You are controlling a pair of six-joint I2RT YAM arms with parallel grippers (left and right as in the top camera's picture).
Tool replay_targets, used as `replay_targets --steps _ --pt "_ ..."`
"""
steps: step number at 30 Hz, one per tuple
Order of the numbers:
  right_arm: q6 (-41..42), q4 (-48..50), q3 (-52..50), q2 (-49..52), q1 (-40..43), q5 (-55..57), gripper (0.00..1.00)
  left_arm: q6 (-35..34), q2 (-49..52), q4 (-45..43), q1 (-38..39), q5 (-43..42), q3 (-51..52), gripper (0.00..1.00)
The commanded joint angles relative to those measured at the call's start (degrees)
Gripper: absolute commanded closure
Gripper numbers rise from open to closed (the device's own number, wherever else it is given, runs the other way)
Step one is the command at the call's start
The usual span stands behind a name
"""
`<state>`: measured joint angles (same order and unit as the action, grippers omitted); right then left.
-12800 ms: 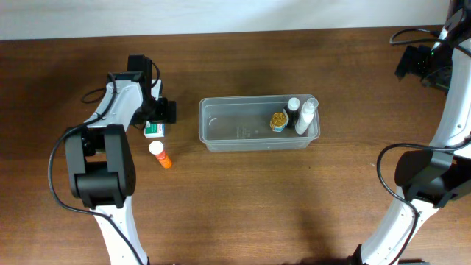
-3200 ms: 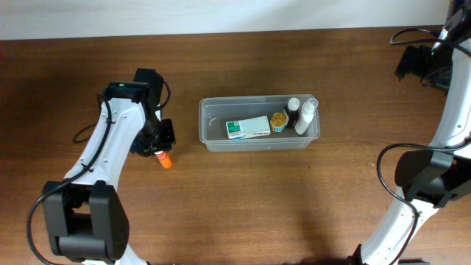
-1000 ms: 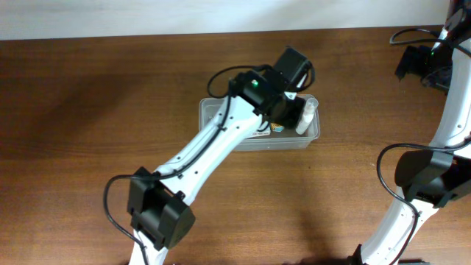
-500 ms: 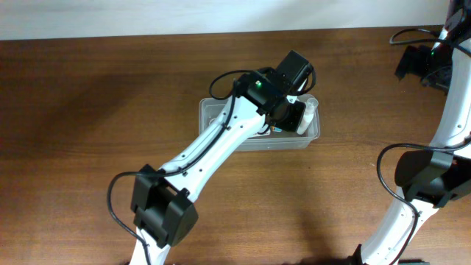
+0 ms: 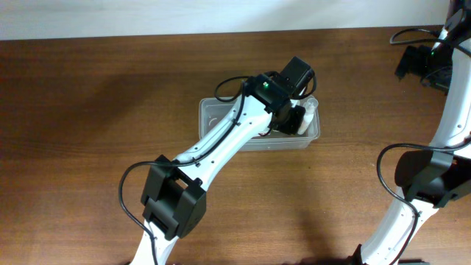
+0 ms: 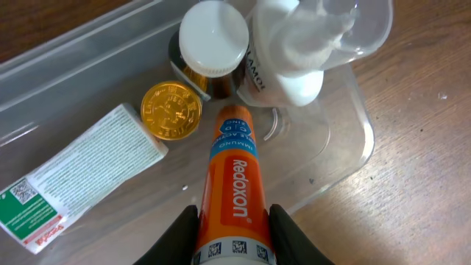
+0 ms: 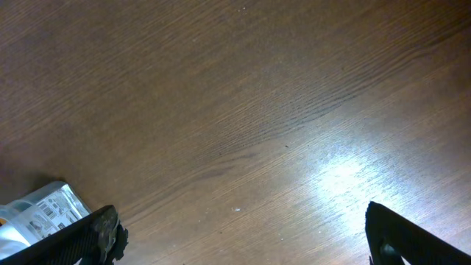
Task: Pack container
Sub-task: 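Lower the tube into the container's front and open left gripper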
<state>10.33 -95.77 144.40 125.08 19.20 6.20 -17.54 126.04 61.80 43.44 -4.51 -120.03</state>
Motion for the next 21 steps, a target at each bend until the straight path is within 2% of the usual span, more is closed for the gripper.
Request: replay_targets --steps 1,21 --pt "0.24 0.17 -0.24 -1.92 0.33 0.52 0.02 0.9 0.13 -0.57 -0.09 -0.22 -1.14 0.75" --pt "0.26 0.17 -0.24 -1.92 0.33 0.52 0.02 0.9 1.62 0.85 -0.07 -0.24 -1.07 0.75"
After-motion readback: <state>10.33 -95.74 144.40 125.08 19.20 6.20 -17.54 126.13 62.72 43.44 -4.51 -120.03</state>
